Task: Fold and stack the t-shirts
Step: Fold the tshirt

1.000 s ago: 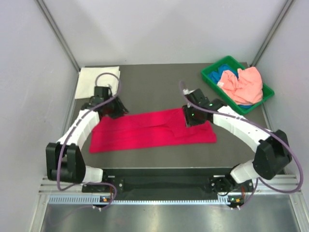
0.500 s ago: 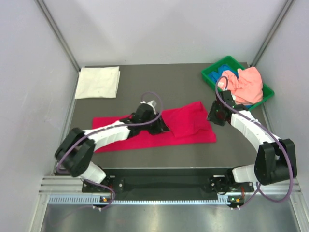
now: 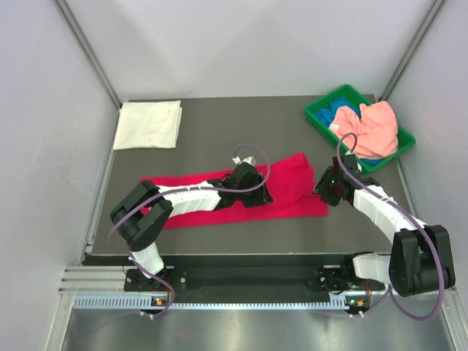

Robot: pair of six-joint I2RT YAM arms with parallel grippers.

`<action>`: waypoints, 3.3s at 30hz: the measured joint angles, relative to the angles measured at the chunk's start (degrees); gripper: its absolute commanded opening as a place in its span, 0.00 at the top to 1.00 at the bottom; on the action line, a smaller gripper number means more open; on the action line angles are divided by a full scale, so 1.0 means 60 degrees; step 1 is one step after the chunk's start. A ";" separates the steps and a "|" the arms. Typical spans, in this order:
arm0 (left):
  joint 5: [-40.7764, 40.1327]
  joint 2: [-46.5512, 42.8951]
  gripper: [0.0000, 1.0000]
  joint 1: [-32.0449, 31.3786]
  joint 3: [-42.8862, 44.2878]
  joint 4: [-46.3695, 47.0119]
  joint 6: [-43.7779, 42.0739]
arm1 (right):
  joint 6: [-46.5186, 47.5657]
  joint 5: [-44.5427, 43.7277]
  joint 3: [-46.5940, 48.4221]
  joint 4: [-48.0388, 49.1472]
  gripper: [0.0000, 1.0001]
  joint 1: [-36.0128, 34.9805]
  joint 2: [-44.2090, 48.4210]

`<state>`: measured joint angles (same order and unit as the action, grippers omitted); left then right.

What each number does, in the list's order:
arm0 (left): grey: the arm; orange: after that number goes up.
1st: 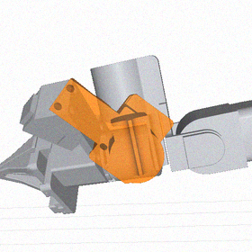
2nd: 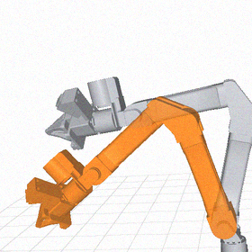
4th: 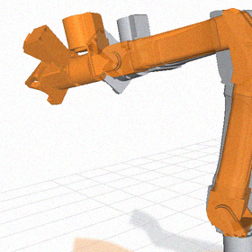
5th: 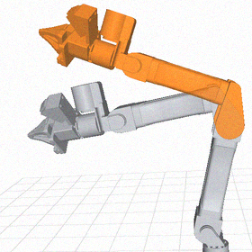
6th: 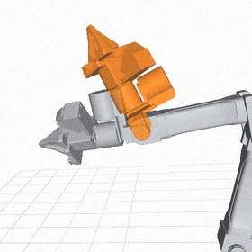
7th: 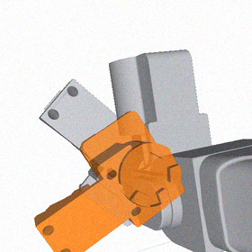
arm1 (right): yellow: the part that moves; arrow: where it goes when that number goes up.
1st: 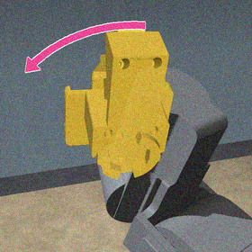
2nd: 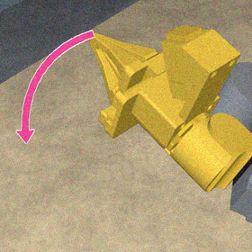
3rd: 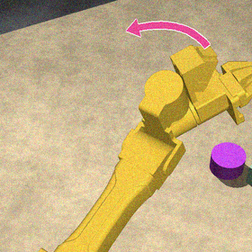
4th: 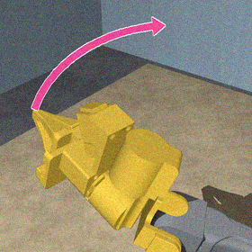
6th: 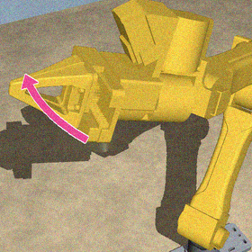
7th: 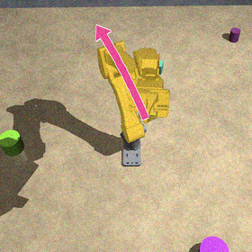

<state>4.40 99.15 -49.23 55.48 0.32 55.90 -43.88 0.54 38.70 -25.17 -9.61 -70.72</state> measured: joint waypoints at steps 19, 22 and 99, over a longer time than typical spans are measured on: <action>-0.0433 0.0583 0.53 0.0011 -0.0004 0.0058 0.0426 | -0.1563 0.0102 -0.0634 0.1111 0.57 0.0000 -0.0004; -0.0430 0.0605 0.54 0.0011 -0.0004 0.0066 0.0495 | -0.1730 0.0109 -0.0790 0.1275 0.57 0.0000 -0.0029; -0.2634 0.1490 0.67 0.0117 0.3442 -0.6441 -0.0896 | -0.1381 -0.1639 -0.1588 0.0656 0.55 -0.1206 0.2809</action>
<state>-11.40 108.09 -48.53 76.14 -38.33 50.52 -52.16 -9.30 29.17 -21.23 -16.84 -53.87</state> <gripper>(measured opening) 0.318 0.407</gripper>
